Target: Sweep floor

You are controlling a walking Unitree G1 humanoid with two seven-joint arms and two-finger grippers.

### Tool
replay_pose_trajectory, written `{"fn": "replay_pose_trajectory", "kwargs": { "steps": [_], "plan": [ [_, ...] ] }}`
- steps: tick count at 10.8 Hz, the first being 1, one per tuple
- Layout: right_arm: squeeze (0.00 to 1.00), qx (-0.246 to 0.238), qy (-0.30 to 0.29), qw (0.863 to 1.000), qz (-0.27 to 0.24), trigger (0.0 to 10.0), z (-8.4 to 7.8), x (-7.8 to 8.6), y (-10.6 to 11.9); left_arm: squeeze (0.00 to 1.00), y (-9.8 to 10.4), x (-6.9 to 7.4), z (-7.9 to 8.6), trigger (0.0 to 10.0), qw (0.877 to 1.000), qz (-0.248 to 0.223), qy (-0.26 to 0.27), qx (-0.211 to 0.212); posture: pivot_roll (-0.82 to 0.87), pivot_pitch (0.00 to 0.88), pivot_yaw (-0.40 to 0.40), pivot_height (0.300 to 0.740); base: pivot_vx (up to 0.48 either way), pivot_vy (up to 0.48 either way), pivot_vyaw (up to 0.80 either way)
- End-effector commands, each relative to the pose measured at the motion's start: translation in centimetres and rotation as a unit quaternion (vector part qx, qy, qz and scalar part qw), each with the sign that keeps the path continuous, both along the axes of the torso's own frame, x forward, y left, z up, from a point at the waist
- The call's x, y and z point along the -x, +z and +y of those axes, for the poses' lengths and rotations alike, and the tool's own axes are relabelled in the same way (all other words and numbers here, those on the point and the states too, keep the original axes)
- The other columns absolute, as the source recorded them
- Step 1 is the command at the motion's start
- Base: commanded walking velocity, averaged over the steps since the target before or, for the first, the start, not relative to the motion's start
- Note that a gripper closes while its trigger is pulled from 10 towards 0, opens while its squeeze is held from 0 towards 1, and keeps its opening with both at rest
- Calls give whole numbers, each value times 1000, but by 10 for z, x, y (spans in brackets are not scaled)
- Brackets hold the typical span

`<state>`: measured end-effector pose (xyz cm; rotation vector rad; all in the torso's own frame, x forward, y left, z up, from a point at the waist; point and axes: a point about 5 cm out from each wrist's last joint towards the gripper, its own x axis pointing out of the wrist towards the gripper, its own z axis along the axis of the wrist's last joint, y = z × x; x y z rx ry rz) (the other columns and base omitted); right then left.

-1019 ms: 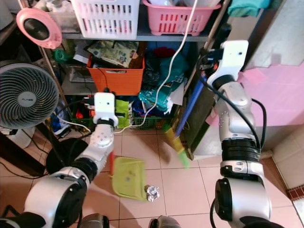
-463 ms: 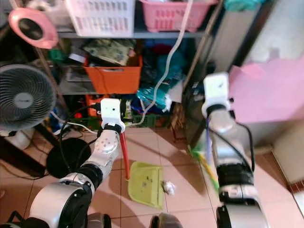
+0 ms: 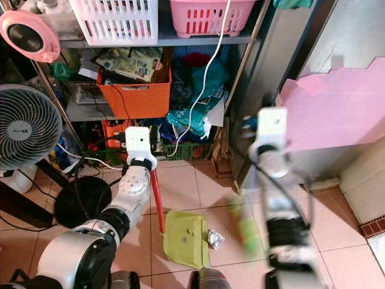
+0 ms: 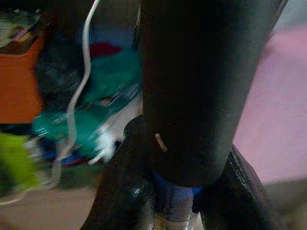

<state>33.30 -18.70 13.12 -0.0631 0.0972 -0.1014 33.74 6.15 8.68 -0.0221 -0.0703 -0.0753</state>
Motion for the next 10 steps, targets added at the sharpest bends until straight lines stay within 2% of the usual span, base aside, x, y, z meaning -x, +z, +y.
{"fn": "replay_pose_trajectory", "kwargs": {
  "steps": [1,2,3,4,6,7,8,10],
  "plan": [
    [0,-41,-13,998,49,10000,1,4,-8,0,9,-4,-8,10000,1000,-9,-7,13,-215,104,-21,740,0,0,0],
    [0,-84,-10,992,92,10000,8,8,-17,0,10,-5,-8,10000,1000,-10,-7,14,-214,105,-18,740,0,0,0],
    [0,-102,-10,990,100,10000,10,9,-18,0,10,-5,-7,10000,1000,-9,-6,13,-213,104,-16,740,0,0,0],
    [0,-145,1,983,110,10000,17,9,-17,0,10,-6,-5,10000,1000,-8,-3,12,-214,102,-13,740,0,0,0],
    [0,-241,26,967,83,10000,24,6,-1,0,12,-9,-1,10000,1000,-9,7,11,-214,90,-7,740,0,0,0],
    [0,-265,31,961,72,10000,24,5,5,0,13,-10,1,10000,1000,-9,10,10,-213,84,-5,740,0,0,0],
    [0,-313,42,948,50,10000,24,1,19,0,14,-11,4,10000,1000,-9,12,8,-210,76,-3,740,0,0,0],
    [0,-329,66,941,50,10000,20,-4,30,0,15,-12,6,10000,1000,-10,14,5,-213,64,-2,740,0,0,0]
  ]
}}
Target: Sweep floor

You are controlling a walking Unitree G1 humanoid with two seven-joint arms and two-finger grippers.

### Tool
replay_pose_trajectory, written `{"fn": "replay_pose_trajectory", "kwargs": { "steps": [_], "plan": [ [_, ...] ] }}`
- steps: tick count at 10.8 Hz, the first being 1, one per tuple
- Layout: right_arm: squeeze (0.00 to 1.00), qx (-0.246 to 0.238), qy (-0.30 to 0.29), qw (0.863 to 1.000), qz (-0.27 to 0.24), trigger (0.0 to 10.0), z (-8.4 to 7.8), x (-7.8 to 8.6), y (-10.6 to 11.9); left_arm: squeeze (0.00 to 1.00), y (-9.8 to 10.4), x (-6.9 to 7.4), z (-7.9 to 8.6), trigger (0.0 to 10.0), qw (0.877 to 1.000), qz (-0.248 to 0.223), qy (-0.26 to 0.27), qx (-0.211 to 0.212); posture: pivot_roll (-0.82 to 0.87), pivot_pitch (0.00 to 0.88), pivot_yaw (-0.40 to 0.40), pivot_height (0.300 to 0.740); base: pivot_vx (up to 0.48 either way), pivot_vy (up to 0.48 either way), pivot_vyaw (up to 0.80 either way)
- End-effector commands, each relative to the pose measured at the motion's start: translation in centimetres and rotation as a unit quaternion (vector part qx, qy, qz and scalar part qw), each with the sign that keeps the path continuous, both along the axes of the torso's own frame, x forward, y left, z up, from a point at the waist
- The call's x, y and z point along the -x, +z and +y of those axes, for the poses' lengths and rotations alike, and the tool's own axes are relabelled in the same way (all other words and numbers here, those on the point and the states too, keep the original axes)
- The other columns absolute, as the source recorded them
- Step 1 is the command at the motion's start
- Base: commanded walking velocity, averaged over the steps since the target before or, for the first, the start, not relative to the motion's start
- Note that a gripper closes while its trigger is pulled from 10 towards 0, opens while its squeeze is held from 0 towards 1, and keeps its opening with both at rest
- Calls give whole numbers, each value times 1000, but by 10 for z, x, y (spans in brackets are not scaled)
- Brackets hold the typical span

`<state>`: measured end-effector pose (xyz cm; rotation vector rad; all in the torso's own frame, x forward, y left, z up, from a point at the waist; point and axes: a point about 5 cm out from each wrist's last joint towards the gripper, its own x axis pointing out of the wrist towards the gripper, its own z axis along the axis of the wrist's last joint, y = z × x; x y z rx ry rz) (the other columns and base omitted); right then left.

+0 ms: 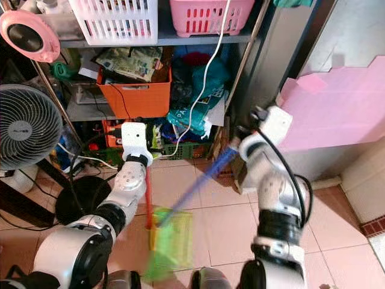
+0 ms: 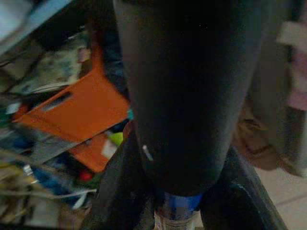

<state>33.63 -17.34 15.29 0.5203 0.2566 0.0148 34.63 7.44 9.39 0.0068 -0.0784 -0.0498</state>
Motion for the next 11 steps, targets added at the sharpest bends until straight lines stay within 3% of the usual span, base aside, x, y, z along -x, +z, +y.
{"fn": "replay_pose_trajectory", "kwargs": {
  "steps": [1,2,3,4,5,6,8,11],
  "plan": [
    [0,-30,36,998,-38,10000,1,-5,16,0,13,-7,-3,10000,1000,-13,5,21,-211,53,-3,740,0,0,0],
    [0,-12,41,998,-48,10000,-1,-6,19,0,16,-9,-1,10000,1000,-17,7,23,-210,51,-3,740,0,0,0],
    [0,21,42,996,-71,10000,-5,-9,25,0,34,-18,5,10000,998,-52,16,35,-202,43,-4,740,0,0,0],
    [0,46,36,995,-87,10000,-8,-12,29,0,64,-28,9,10000,992,-109,19,53,-193,36,-5,740,0,0,0],
    [0,58,28,994,-93,10000,-11,-14,32,0,80,-32,9,10000,989,-135,16,62,-187,31,-7,740,0,0,0],
    [0,116,1,985,-126,10000,-20,-18,40,0,109,-37,8,10000,979,-187,-6,78,-167,17,-7,740,0,0,0],
    [0,166,-47,969,-175,10000,-34,-27,57,0,121,-36,4,10000,972,-211,-45,99,-125,3,-7,740,0,0,0],
    [0,189,-94,952,-223,10000,-45,-39,83,0,113,-32,4,10000,968,-214,-55,118,-105,0,-6,740,0,0,0]
  ]
}}
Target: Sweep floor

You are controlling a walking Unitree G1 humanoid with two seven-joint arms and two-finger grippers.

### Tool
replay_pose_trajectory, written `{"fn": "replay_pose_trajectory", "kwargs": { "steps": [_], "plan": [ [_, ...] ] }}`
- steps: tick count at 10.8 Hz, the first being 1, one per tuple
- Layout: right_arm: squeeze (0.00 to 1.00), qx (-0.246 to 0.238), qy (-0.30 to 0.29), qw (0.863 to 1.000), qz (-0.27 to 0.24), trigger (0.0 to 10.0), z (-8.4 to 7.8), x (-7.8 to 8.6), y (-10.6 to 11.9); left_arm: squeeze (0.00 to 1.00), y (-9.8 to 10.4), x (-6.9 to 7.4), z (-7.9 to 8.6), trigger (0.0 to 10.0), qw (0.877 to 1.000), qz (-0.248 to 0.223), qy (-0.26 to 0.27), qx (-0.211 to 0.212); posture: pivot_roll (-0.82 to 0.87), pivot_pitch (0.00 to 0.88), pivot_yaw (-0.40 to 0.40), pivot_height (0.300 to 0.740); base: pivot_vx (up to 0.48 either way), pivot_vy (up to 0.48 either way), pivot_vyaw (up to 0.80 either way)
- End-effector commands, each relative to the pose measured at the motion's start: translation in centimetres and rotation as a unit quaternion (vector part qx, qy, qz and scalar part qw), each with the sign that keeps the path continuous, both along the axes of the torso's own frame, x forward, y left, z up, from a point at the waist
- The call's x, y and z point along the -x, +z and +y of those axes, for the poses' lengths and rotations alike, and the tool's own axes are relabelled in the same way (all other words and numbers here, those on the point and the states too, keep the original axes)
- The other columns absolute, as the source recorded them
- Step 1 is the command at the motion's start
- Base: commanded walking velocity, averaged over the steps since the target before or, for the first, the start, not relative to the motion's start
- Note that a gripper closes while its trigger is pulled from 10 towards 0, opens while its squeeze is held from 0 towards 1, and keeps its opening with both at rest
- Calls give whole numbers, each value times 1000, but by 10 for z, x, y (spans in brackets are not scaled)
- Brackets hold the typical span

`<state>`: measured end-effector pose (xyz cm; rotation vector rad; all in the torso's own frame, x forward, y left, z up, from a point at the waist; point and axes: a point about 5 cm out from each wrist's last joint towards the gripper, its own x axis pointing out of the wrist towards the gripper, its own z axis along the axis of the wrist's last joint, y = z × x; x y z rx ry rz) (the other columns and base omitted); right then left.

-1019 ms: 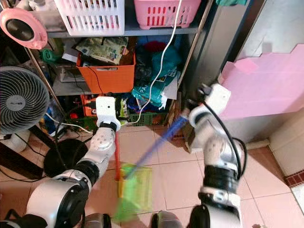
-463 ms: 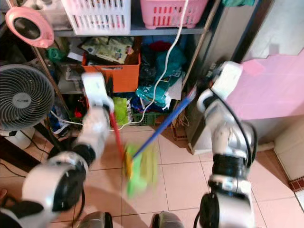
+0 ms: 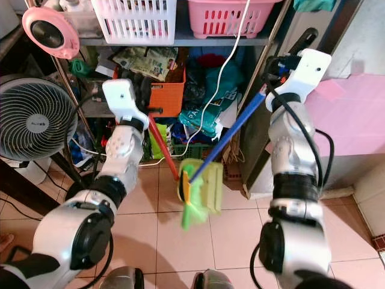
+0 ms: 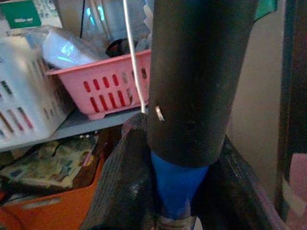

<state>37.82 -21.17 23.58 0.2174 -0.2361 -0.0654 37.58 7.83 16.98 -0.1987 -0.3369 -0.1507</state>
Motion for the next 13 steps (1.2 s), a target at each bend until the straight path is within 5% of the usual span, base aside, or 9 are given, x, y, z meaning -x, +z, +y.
{"fn": "replay_pose_trajectory", "kwargs": {
  "steps": [1,3,5,8,10,13],
  "plan": [
    [0,37,-37,998,-26,10000,-14,0,15,0,31,-2,1,10000,997,-75,4,29,-109,0,-3,740,0,0,0],
    [0,78,-98,988,-88,10000,-33,-1,49,0,20,0,1,10000,998,-55,0,28,-114,0,2,740,0,0,0],
    [0,106,-96,983,-114,10000,-29,-3,61,0,15,1,0,10000,998,-47,-7,29,-113,0,-1,740,0,0,0],
    [0,97,-98,983,-120,10000,-32,-7,61,0,10,2,3,10000,999,-39,-5,30,-114,0,-4,740,0,0,0],
    [0,195,-117,965,-133,10000,-30,-5,64,0,7,4,3,10000,999,-39,-2,31,-114,3,-8,740,0,0,0],
    [0,242,-98,957,-129,10000,-18,1,40,0,-8,14,10,10000,999,-34,16,23,-104,11,-12,740,0,0,0]
  ]
}}
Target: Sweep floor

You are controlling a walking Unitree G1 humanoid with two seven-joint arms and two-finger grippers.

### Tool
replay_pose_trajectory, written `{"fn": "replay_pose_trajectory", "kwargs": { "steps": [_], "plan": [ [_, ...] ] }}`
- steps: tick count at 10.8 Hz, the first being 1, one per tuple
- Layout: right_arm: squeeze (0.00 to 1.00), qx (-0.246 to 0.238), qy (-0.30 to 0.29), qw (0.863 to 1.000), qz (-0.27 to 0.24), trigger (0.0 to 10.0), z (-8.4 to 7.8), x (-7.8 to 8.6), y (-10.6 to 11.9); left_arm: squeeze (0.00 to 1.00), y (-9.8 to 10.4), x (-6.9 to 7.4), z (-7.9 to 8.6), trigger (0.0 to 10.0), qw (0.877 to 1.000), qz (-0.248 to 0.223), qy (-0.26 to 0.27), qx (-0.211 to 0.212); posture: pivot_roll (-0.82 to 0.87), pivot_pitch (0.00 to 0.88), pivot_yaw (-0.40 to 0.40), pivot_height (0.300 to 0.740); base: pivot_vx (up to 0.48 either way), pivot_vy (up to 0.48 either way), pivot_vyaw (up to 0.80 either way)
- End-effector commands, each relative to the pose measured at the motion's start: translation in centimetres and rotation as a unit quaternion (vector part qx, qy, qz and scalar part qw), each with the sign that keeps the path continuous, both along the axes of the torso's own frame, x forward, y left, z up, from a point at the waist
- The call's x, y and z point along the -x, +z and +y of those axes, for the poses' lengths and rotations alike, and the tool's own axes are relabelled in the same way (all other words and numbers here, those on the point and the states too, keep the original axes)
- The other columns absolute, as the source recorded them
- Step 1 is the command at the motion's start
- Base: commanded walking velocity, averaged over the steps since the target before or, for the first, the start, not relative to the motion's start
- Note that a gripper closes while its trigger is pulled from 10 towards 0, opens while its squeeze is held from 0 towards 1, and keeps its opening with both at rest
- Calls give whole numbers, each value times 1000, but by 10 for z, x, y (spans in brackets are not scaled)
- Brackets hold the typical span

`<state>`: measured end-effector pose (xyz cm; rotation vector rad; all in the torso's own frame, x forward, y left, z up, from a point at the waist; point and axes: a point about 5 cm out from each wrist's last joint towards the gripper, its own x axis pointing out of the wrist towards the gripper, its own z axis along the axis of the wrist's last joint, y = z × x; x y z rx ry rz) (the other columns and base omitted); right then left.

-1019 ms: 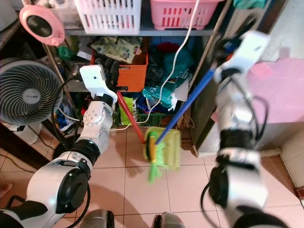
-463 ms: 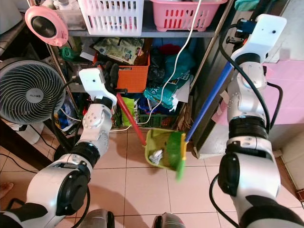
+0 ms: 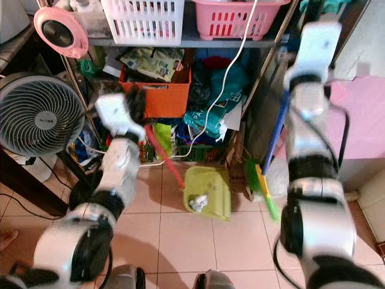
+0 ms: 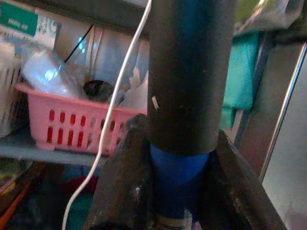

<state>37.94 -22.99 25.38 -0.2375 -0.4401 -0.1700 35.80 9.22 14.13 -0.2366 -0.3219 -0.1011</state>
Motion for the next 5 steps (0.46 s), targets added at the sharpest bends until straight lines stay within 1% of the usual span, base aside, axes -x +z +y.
{"fn": "replay_pose_trajectory", "kwargs": {
  "steps": [1,2,3,4,5],
  "plan": [
    [0,30,8,999,-24,10000,4,4,9,0,18,0,-1,10000,999,-48,3,4,-93,19,-15,740,0,0,0],
    [0,34,18,999,-8,10000,9,5,-5,0,15,3,1,10000,999,-50,8,4,-88,21,-18,740,0,0,0],
    [0,41,28,999,20,10000,13,9,-27,0,13,6,4,10000,999,-49,20,3,-76,24,-27,740,0,0,0],
    [0,34,45,997,57,10000,19,16,-54,0,15,10,6,10000,998,-51,36,10,-65,23,-29,740,0,0,0],
    [0,19,54,995,77,10000,23,21,-69,0,16,15,10,10000,997,-57,47,12,-64,21,-31,740,0,0,0]
  ]
}}
